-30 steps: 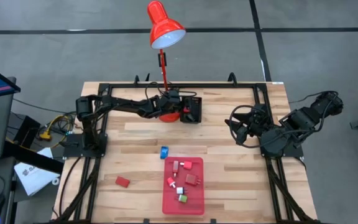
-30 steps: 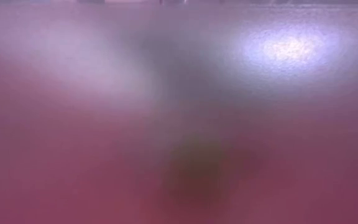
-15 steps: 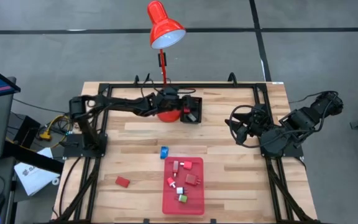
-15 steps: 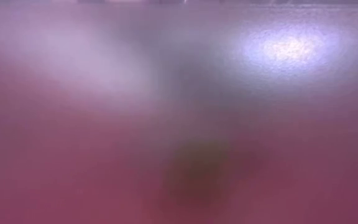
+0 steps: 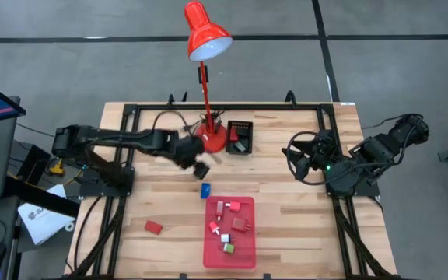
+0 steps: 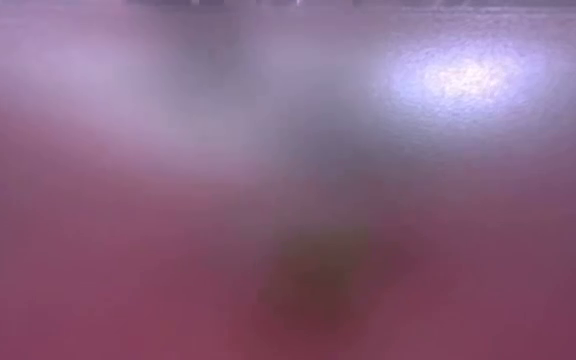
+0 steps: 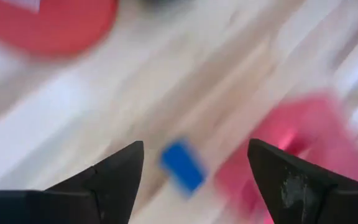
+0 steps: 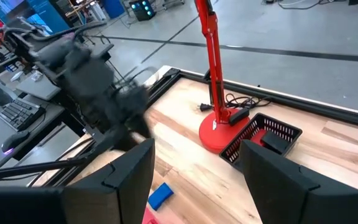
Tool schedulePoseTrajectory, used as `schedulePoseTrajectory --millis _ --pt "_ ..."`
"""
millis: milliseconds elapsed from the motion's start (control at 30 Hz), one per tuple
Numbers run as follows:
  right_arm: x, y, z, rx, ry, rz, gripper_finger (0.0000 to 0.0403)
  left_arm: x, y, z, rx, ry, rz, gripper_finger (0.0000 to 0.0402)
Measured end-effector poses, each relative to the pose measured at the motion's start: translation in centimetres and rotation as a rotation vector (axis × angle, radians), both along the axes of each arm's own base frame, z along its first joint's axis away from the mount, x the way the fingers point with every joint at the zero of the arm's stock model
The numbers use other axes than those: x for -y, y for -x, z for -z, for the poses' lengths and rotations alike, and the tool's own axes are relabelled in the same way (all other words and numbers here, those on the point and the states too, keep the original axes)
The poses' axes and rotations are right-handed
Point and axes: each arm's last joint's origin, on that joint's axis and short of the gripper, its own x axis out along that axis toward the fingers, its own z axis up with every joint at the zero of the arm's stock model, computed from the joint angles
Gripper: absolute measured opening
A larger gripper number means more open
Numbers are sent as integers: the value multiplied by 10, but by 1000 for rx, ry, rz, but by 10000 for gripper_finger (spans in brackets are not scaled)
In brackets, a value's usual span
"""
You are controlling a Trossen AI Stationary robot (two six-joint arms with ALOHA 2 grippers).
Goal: Pick & Place Office items
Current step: Put the red digital clock into the black bin
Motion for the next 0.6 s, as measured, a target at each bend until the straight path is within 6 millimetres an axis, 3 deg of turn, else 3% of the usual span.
schedulePoseTrajectory --millis 133,267,600 --pt "0 0 0 1 0 0 229 37 19 6 -194 25 133 285" --pt "0 0 0 5 -1 3 229 81 33 8 -281 33 288 285" --pt "0 0 0 6 -4 3 229 179 75 8 -249 -108 714 285"
